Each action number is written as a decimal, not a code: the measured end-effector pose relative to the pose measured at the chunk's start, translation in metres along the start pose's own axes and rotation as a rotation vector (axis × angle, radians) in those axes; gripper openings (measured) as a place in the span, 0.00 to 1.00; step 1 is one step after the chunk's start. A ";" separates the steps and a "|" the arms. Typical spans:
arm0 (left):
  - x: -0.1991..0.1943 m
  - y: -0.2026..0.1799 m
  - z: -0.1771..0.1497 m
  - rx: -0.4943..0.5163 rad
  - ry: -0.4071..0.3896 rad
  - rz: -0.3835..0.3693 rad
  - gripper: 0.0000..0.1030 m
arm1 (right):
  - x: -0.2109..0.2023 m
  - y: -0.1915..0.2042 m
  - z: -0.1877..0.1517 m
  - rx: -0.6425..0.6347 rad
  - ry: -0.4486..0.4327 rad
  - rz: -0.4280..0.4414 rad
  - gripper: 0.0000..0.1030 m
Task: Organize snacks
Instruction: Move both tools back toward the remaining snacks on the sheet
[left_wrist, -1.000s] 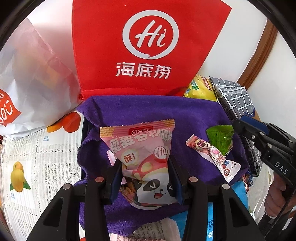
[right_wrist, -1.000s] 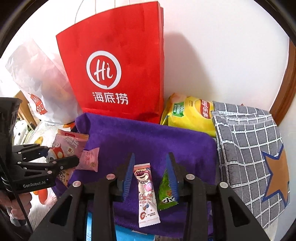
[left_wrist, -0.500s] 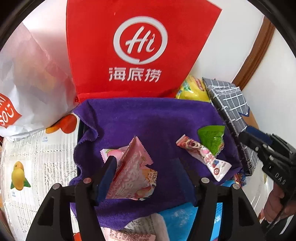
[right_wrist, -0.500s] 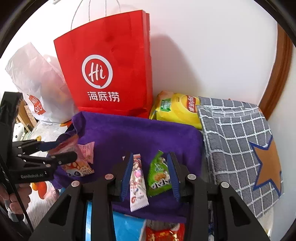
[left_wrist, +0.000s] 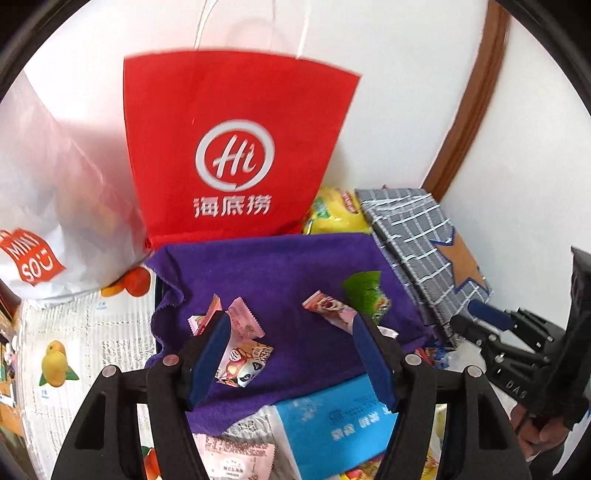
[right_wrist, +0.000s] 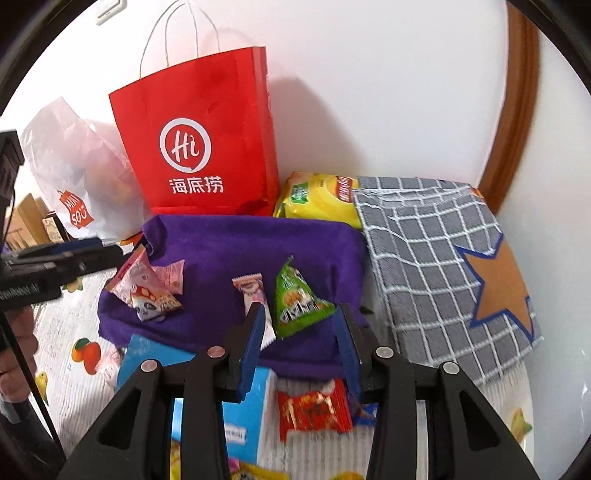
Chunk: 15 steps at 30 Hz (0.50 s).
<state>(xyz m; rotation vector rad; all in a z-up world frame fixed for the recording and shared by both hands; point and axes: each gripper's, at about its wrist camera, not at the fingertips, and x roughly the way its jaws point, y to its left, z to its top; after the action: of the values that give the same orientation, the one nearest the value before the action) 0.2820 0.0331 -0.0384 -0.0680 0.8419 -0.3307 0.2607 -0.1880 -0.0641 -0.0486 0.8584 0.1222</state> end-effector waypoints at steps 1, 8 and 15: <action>-0.005 -0.003 0.000 0.004 -0.009 -0.002 0.65 | -0.004 -0.001 -0.003 0.006 -0.001 -0.001 0.39; -0.037 -0.022 -0.013 0.014 -0.035 -0.011 0.65 | -0.033 -0.006 -0.030 0.017 -0.020 -0.043 0.42; -0.054 -0.032 -0.045 0.018 -0.025 0.008 0.65 | -0.055 -0.018 -0.054 0.050 -0.041 -0.071 0.44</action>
<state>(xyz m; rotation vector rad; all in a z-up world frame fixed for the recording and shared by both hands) 0.2069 0.0233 -0.0236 -0.0519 0.8143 -0.3292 0.1869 -0.2155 -0.0583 -0.0294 0.8173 0.0354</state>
